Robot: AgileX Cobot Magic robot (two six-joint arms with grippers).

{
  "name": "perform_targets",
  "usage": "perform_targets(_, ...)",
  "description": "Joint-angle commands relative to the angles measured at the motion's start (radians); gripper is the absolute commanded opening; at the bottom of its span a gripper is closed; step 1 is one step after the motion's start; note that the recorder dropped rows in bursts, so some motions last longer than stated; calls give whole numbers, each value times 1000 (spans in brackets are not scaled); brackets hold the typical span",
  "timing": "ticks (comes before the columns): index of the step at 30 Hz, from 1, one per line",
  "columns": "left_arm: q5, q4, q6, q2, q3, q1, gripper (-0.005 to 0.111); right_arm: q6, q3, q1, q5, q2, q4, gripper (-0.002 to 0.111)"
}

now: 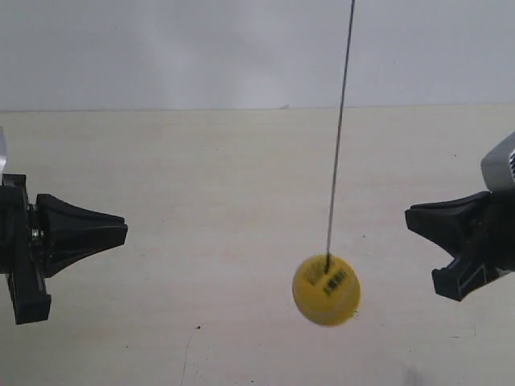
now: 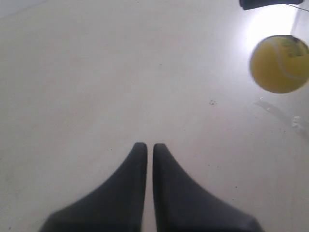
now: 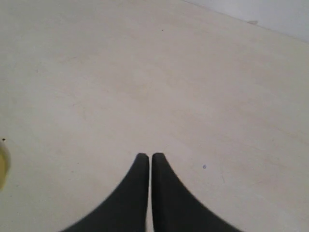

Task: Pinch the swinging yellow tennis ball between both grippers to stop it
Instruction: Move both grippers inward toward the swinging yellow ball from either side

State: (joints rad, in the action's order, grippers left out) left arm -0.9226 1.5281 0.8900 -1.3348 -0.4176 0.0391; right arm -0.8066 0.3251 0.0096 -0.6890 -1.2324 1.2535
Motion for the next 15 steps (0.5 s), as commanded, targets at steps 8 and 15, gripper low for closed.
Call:
perform_targets(8, -222, 57, -54, -39, -26, -4, 5, 57, 2, 0, -157, -105, 107, 0)
perform_targets(15, -286, 60, -77, -48, -26, -4, 5, 39, 2, 0, -223, -105, 169, 0)
